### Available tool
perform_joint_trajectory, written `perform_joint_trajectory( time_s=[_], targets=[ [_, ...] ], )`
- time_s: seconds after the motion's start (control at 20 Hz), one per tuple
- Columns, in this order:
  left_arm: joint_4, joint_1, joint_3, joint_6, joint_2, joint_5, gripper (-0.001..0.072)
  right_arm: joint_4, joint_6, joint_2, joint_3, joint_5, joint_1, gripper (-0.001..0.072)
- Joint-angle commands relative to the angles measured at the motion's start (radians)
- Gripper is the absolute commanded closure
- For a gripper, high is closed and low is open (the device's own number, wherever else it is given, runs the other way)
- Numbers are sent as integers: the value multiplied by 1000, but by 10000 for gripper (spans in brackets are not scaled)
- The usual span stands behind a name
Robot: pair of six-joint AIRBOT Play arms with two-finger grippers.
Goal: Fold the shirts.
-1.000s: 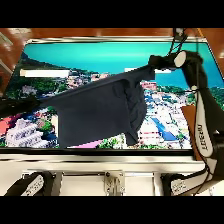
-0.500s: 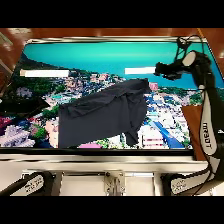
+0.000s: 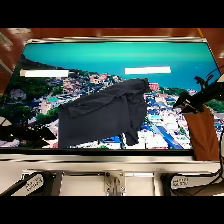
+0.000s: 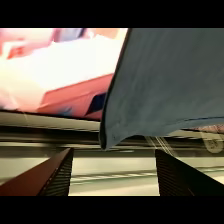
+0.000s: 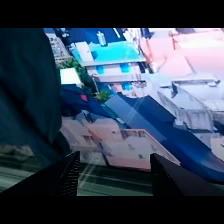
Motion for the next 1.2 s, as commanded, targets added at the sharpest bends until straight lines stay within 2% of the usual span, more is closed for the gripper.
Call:
perform_joint_trajectory(
  time_s=[0.0,0.25,0.35,0.4,0.45,0.5,0.55,0.6,0.7,0.8,0.85,0.9,1.15],
  targets=[
    [-77,-8,-109,20,-5,97,92,82,-27,10,-79,-38,-21,161],
    [-119,-100,-117,19,-54,208,95,77,-29,10,-94,-97,-13,161],
    [-155,-146,-116,-10,-94,259,123,77,-29,10,-94,-94,-10,161],
    [-159,-161,-116,-31,-106,285,267,75,-30,10,-98,-91,-2,161],
    [-162,-172,-116,-33,-113,301,361,76,-33,10,-113,-89,16,161],
    [-162,-182,-116,-34,-114,306,377,76,-49,10,-137,-89,41,161],
    [-162,-188,-112,-33,-114,298,442,76,-60,10,-171,-100,74,160],
    [-162,-190,-107,-25,-111,282,575,77,-65,10,-216,-125,115,160],
    [-161,-190,-101,-20,-94,266,662,88,-72,10,-299,-188,194,159],
    [-161,-190,-101,-18,-55,267,662,111,-73,10,-359,-247,262,158],
    [-161,-190,-101,-19,-35,266,662,121,-73,10,-378,-269,295,69],
    [-161,-192,-101,-19,-16,261,662,129,-73,10,-390,-291,324,37],
    [-161,-203,-101,-18,43,255,662,111,31,-10,-395,-378,425,38]
  ],
)
